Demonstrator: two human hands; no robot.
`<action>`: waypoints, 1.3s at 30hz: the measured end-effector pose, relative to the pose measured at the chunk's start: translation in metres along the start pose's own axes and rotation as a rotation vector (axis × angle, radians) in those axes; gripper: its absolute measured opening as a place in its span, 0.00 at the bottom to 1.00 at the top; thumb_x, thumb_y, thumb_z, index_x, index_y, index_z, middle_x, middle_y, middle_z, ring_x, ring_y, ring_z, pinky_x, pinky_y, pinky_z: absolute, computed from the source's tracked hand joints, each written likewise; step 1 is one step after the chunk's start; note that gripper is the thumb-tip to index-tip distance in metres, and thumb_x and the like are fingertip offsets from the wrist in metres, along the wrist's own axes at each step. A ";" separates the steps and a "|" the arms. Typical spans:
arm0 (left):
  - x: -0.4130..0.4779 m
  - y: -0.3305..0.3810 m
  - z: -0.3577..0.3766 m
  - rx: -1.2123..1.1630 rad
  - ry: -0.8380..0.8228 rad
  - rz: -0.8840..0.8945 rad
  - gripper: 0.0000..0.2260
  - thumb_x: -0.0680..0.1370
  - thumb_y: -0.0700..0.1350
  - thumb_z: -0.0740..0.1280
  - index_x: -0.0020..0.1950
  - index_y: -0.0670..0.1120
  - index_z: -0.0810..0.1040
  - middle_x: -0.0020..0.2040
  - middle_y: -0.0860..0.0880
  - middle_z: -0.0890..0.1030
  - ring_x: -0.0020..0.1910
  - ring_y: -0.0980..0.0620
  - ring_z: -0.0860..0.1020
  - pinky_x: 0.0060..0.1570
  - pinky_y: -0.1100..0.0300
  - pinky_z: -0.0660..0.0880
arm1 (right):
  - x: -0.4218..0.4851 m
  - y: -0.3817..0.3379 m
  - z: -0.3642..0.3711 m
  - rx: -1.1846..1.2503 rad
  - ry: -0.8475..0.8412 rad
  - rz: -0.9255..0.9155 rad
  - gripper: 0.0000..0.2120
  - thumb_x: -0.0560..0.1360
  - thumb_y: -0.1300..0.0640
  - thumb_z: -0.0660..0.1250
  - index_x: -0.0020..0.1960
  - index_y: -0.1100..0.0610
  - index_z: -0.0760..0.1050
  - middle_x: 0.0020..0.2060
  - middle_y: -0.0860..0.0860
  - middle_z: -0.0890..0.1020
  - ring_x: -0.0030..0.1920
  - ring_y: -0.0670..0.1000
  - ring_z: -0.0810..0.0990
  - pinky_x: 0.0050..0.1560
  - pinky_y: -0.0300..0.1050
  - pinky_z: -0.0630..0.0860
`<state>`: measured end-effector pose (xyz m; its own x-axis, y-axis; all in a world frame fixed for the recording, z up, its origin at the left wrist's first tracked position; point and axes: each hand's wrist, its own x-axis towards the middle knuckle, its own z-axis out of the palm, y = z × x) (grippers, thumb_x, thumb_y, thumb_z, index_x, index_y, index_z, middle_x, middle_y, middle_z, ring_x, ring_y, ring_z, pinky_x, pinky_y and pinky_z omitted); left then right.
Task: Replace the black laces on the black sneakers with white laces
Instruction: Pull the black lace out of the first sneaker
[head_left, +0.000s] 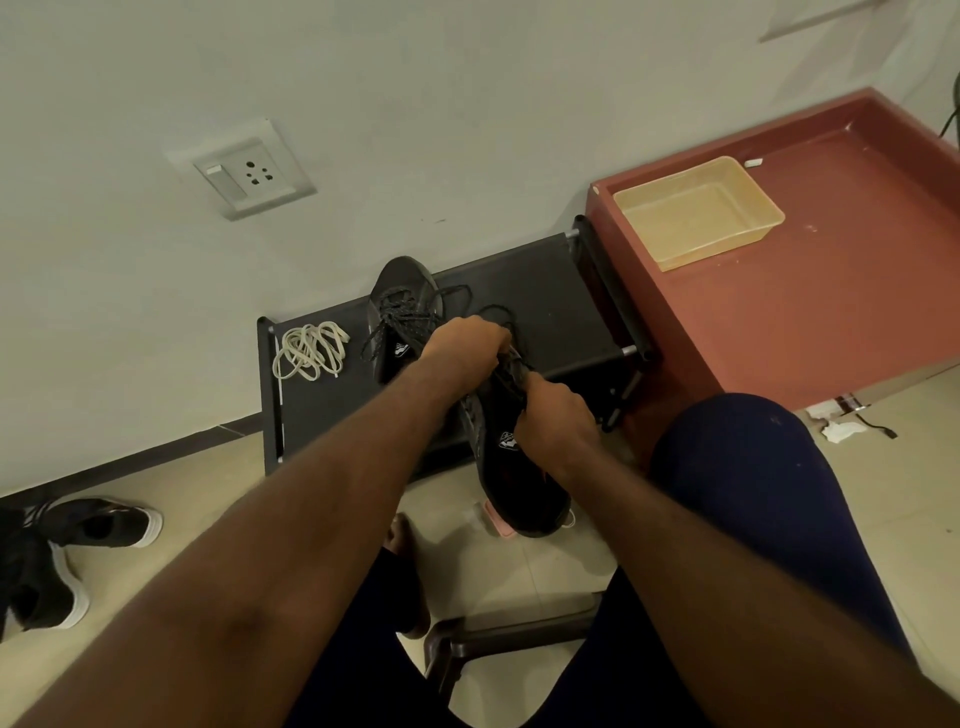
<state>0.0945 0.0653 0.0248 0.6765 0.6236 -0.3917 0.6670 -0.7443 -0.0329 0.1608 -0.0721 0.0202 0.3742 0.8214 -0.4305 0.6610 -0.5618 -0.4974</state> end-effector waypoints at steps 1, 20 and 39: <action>0.000 0.000 0.000 0.001 -0.002 -0.007 0.12 0.80 0.43 0.64 0.62 0.51 0.79 0.57 0.43 0.79 0.53 0.41 0.79 0.49 0.49 0.76 | 0.000 0.000 0.000 0.003 0.001 0.001 0.12 0.77 0.61 0.65 0.59 0.56 0.71 0.51 0.55 0.80 0.52 0.58 0.80 0.49 0.52 0.79; 0.003 -0.007 0.001 -0.260 0.032 -0.032 0.15 0.77 0.43 0.62 0.64 0.49 0.77 0.60 0.43 0.74 0.58 0.42 0.76 0.58 0.47 0.75 | -0.001 -0.001 -0.004 0.022 -0.015 0.002 0.09 0.77 0.61 0.66 0.54 0.55 0.68 0.49 0.54 0.79 0.54 0.59 0.80 0.48 0.51 0.76; 0.016 -0.002 0.014 0.111 -0.051 0.102 0.13 0.80 0.37 0.63 0.64 0.44 0.76 0.61 0.41 0.72 0.55 0.39 0.78 0.55 0.45 0.77 | 0.001 0.002 -0.001 0.021 -0.015 -0.001 0.12 0.76 0.60 0.66 0.58 0.56 0.70 0.52 0.55 0.81 0.54 0.59 0.80 0.54 0.55 0.79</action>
<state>0.0996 0.0737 0.0057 0.7206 0.5325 -0.4440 0.5551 -0.8268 -0.0908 0.1631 -0.0717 0.0194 0.3638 0.8203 -0.4412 0.6476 -0.5632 -0.5132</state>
